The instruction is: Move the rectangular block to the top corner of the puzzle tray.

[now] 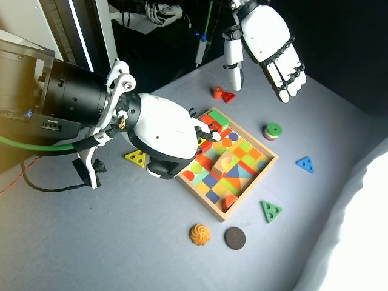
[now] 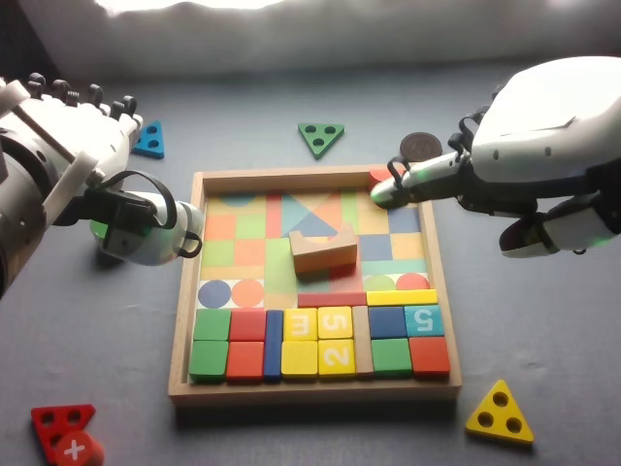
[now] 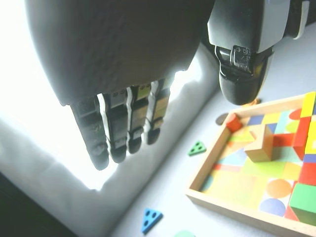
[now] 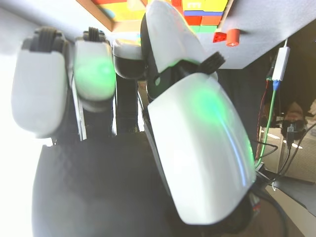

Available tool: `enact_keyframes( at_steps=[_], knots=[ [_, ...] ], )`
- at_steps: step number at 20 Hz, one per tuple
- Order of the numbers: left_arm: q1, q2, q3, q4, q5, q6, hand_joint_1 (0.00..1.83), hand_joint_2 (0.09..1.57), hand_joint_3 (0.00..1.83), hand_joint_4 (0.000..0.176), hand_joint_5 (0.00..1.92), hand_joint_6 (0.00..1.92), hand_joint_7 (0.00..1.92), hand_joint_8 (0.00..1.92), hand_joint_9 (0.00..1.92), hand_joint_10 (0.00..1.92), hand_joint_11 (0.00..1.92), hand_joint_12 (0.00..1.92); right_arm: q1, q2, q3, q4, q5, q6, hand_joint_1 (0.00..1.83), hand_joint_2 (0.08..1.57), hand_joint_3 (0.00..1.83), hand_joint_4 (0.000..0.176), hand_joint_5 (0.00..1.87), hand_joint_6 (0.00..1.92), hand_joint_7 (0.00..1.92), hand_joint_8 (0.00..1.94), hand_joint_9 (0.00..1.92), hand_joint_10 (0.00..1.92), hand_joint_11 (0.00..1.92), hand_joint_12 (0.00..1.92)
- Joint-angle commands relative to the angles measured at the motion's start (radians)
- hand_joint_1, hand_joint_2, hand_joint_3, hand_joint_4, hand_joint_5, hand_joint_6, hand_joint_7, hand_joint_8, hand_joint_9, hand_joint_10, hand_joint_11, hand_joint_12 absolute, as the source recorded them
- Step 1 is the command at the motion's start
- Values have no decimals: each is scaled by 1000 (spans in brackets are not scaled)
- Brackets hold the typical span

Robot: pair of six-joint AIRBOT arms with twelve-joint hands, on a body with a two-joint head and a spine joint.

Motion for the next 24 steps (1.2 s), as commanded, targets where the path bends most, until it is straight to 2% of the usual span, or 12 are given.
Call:
enact_keyframes(
  at_steps=[1, 2, 3, 4, 6, 7, 9, 12, 17, 19, 21, 24],
  knots=[
    [-14, 11, -2, 86, -18, 3, 3, 1296, 10, 0, 6, 2, 0, 0, 0, 0, 0, 0, 12, 1, 9, 19, 2, -3, 1670, 1191, 0, 0, 578, 104, 1036, 1941, 1526, 1921, 1696, 1921],
    [-13, 11, -2, 86, -18, 3, 3, 1295, 9, 0, 3, 1, 0, 0, 0, 0, 0, 0, 11, -14, 25, 19, 30, -3, 1719, 1176, 0, 0, 627, 72, 1014, 1941, 1504, 1921, 1687, 1921],
    [-13, 11, -2, 87, -18, 3, 0, 1288, 5, 0, 0, 0, 0, 0, 0, 0, 0, 0, 10, -31, 44, 19, 56, -4, 1793, 1147, 0, 0, 374, 14, 931, 1927, 1491, 1921, 1680, 1921],
    [-12, 11, -2, 88, -18, 3, 0, 1288, 5, 0, 0, 0, 0, 0, 0, 0, 0, 0, 8, -48, 62, 20, 68, -3, 1823, 1125, 0, 0, 485, 65, 898, 1938, 1471, 1921, 1678, 1921],
    [-12, 11, -2, 86, -18, 3, 37, 1296, 6, 0, 10, 3, 4, 1, 0, 0, 0, 0, 8, -80, 94, 20, 81, -2, 1831, 1135, 0, 0, 376, 12, 945, 1941, 1441, 1921, 1618, 1921],
    [-13, 11, -2, 82, -17, 3, 77, 1287, 0, 0, 27, 8, 13, 4, 7, 3, 20, 10, 8, -99, 110, 20, 81, -1, 1831, 1128, 0, 0, 426, 30, 916, 1941, 1429, 1921, 1600, 1921],
    [-15, 11, -2, 75, -18, 3, 34, 1298, 4, 0, 4, 1, 10, 1, 14, 4, 29, 19, 6, -118, 126, 20, 81, -5, 1831, 1124, 0, 0, 349, 12, 1012, 1941, 1426, 1921, 1581, 1921],
    [-16, 11, -2, 77, -19, 4, 93, 1293, 0, 0, 12, 3, 19, 3, 28, 6, 20, 25, -5, -153, 161, 15, 79, -25, 1831, 1167, 0, 0, 133, 2, 988, 1941, 1399, 1921, 1577, 1921],
    [-18, 11, -2, 69, -19, 4, 101, 1282, 0, 0, 43, 3, 53, 2, 61, 5, 0, 189, -8, -239, 271, -32, 97, -35, 1831, 1148, 0, 0, 105, 3, 1050, 1941, 1428, 1921, 1563, 1921],
    [-20, 11, -2, 65, -20, 4, 128, 1282, 0, 0, 27, 1, 34, 2, 38, 4, 0, 85, -10, -268, 305, -37, 108, -67, 1831, 1139, 0, 0, 119, 6, 1096, 1941, 1443, 1921, 1601, 1921],
    [-20, 11, -2, 65, -20, 4, 71, 1284, 0, 0, 50, 1, 65, 0, 75, 3, 0, 218, -10, -298, 338, -40, 121, -80, 1831, 1139, 0, 0, 125, 8, 1147, 1941, 1463, 1921, 1591, 1921],
    [-20, 11, -2, 68, -20, 5, 56, 1287, 1, 0, 21, 3, 29, 3, 44, 4, 0, 161, -11, -337, 375, -66, 133, -80, 1831, 1149, 0, 0, 172, 18, 991, 1941, 1420, 1921, 1570, 1921]
  ],
)
